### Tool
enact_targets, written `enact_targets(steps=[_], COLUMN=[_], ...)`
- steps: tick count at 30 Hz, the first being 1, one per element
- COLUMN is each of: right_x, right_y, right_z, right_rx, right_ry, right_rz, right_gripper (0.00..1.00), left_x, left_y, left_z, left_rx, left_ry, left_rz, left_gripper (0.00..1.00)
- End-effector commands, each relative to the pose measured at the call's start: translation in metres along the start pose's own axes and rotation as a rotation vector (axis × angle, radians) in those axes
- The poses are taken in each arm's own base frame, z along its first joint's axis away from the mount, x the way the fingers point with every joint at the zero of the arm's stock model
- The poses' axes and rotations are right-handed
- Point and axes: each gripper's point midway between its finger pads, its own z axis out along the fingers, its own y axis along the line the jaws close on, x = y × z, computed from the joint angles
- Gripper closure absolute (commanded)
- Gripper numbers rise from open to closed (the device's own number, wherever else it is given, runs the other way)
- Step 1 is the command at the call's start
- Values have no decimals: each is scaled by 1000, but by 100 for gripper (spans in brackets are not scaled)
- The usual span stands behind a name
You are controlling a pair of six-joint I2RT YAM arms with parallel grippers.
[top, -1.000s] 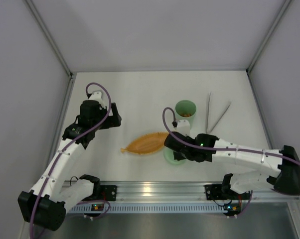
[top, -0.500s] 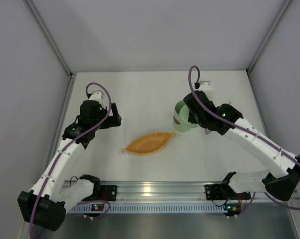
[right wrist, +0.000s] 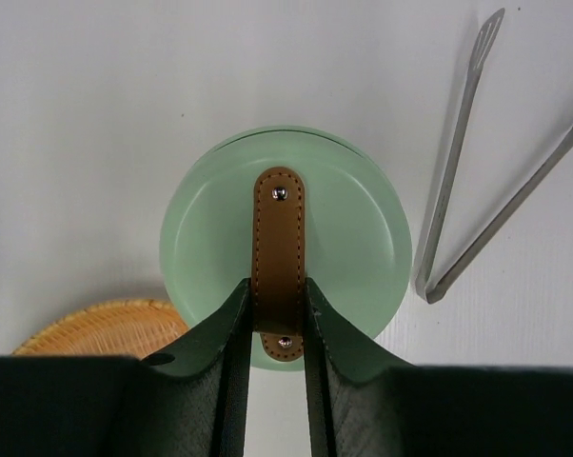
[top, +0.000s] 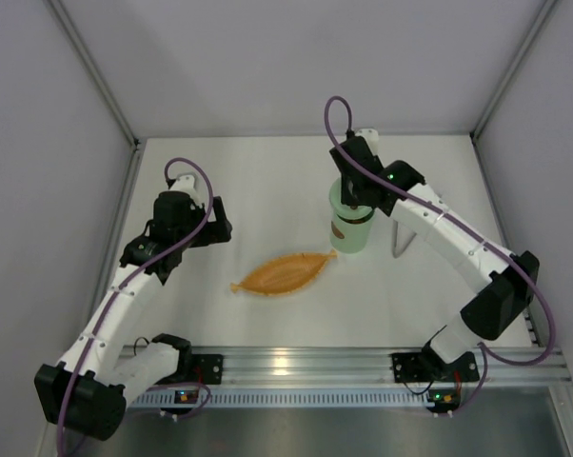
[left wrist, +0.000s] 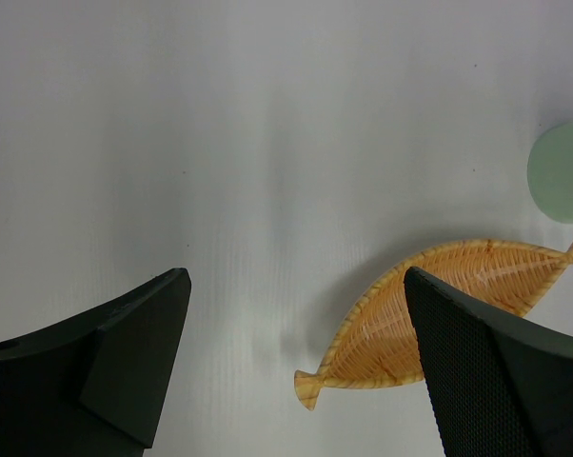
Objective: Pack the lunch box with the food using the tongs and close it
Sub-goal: Close the box lid on the packing box.
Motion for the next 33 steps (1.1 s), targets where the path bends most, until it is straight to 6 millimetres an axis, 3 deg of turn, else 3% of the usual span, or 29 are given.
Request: enact_targets(steps=[1,15,33], right_x=[-22,2,18], right_y=[8,-5,-8], right_z=[3,35,46], right_rx=[-45,-51,-46], right_ry=[-49,31,85], right_rz=[28,43,20], right_gripper=[90,90,90], left_x=[-12,-12,-11], left_y=[-4,-4,-3], left_z=[-5,-5,-4], left_rx=[9,8,4], left_ry=[-42,-42,-40], left_rz=[2,1,3], left_gripper=[1,1,1])
